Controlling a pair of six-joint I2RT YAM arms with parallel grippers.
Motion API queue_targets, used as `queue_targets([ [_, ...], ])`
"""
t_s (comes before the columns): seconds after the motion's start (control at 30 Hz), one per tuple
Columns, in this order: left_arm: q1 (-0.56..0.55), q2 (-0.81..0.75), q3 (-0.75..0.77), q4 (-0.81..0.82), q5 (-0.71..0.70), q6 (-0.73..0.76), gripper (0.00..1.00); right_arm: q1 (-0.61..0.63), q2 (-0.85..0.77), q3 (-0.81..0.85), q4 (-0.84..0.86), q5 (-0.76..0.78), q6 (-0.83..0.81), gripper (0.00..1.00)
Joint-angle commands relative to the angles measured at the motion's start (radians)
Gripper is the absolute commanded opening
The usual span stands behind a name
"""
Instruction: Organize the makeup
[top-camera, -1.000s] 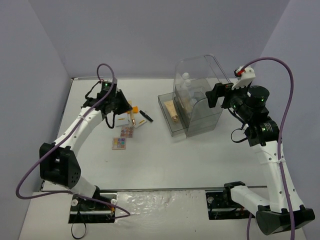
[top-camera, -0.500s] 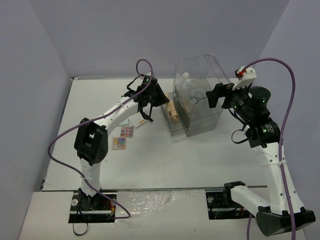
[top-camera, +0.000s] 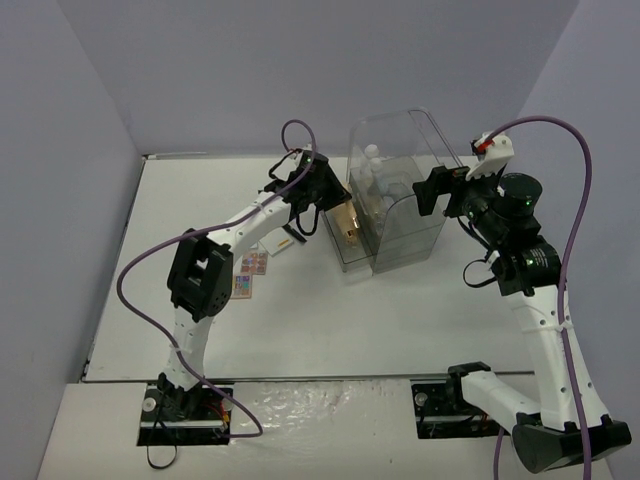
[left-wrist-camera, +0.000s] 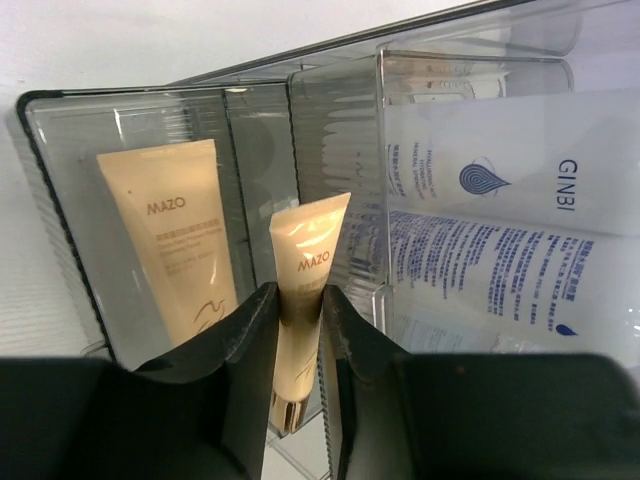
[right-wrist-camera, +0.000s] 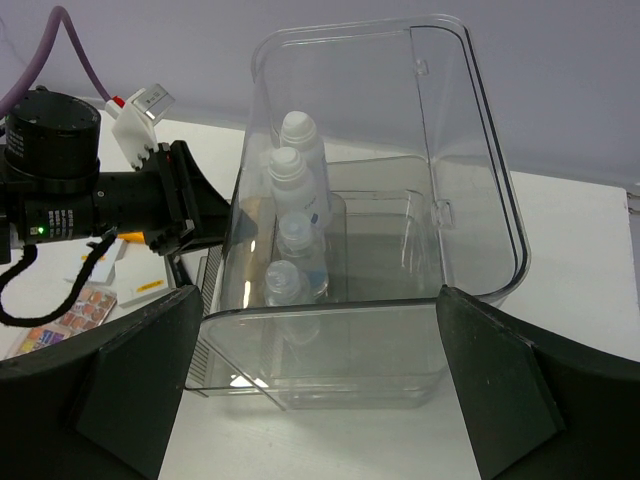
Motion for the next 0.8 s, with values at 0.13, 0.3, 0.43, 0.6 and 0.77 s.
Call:
queue_targets([
  [0.13, -0.015, -0.027, 0.063, 0.07, -0.004, -0.042, 0.34, 0.004, -0.02, 0.007, 0.054, 0.017, -0.016, 1.0],
  [0.3, -0.013, -0.059, 0.044, 0.061, 0.005, -0.01, 0.35, 0.005, -0.013, 0.011, 0.055, 0.01, -0.014, 1.0],
  [0.43, 0.003, -0.12, 0.023, -0.012, -0.015, 0.088, 0.36, 0.004, -0.013, 0.01, 0.056, 0.01, -0.014, 1.0],
  [0.6, 0.066, -0.217, -0.037, -0.196, -0.111, 0.28, 0.44, 0.006, -0.014, 0.002, 0.056, 0.014, -0.017, 1.0],
  [0.77, 0.169, -0.255, -0.131, -0.286, -0.165, 0.398, 0.49, 0.007, -0.009, 0.0, 0.055, 0.015, -0.018, 1.0],
])
